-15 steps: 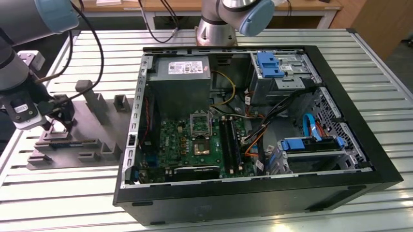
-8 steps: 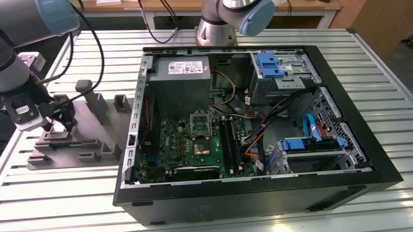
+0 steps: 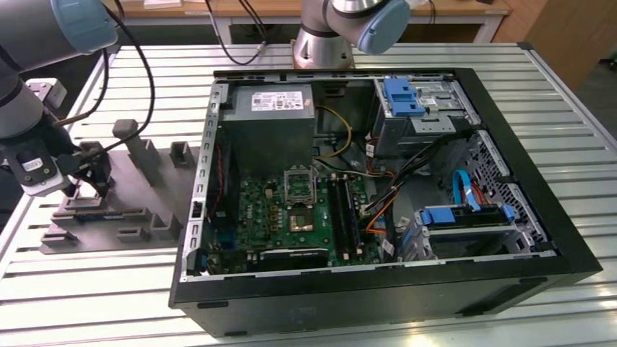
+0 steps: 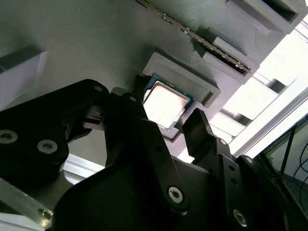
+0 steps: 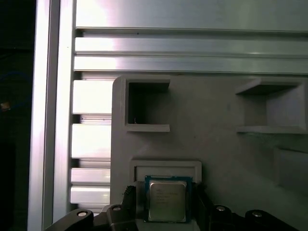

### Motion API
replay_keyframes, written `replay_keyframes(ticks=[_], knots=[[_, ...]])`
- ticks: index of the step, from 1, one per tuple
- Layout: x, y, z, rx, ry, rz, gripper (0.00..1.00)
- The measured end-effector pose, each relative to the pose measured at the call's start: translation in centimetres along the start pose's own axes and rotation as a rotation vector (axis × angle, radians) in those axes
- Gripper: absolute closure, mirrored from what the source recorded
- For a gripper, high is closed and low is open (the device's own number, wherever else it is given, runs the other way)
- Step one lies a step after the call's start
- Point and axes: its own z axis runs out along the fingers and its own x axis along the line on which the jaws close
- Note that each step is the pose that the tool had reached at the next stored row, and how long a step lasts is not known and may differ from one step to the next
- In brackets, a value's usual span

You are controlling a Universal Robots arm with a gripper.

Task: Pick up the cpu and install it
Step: 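Pick up the cpu and move it towards the insertion slot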

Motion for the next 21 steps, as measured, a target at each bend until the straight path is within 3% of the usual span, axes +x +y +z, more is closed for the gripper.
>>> replay_keyframes(ticks=[14,16,17,21], knots=[[0.05,0.01,0.02,-0.0001,0.0002,-0.004,0.41],[0.05,0.01,0.01,0.0,0.0002,-0.004,0.42],[0.05,0.01,0.01,0.0,0.0002,-0.004,0.5],[0.05,0.01,0.01,0.0001,0.0002,-0.004,0.5]])
